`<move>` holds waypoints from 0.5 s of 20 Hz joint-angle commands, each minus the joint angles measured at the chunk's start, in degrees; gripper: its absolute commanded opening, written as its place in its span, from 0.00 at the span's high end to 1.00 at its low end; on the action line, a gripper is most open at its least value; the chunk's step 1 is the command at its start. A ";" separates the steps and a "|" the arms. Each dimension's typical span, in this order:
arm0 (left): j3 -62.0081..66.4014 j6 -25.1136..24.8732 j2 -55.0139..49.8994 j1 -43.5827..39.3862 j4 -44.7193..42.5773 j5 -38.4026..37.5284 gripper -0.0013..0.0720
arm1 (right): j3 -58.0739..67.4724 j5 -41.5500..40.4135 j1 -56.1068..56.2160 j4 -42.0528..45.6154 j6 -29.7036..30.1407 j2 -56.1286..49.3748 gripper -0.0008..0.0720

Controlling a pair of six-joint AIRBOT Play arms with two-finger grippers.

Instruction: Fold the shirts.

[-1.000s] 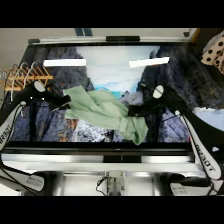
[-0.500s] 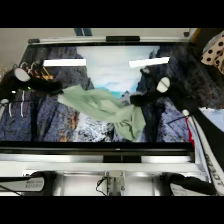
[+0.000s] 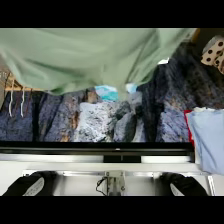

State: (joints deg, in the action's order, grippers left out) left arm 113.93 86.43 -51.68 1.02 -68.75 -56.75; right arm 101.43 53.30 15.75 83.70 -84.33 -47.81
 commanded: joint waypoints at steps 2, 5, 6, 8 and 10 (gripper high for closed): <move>3.37 3.87 11.34 0.02 -0.20 2.05 0.94 | 3.19 -2.91 0.07 -5.73 -2.14 10.51 0.91; 1.68 3.87 12.35 0.02 -2.01 -2.14 0.94 | 3.19 -1.27 0.02 -2.34 -2.69 11.17 0.91; 0.37 3.87 12.13 0.02 -3.65 -4.94 0.94 | 3.19 0.72 0.02 0.20 -2.69 10.69 0.91; -4.11 3.87 11.67 0.02 -7.85 -8.72 0.94 | 3.19 7.85 0.02 6.75 -2.67 8.70 0.91; -10.64 3.87 11.50 0.02 -11.89 -10.01 0.94 | 2.97 17.92 0.02 13.44 -2.60 5.14 0.91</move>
State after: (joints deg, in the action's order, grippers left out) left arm 109.54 90.06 -40.42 0.97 -74.56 -62.67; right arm 104.44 59.81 15.81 88.09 -86.76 -40.05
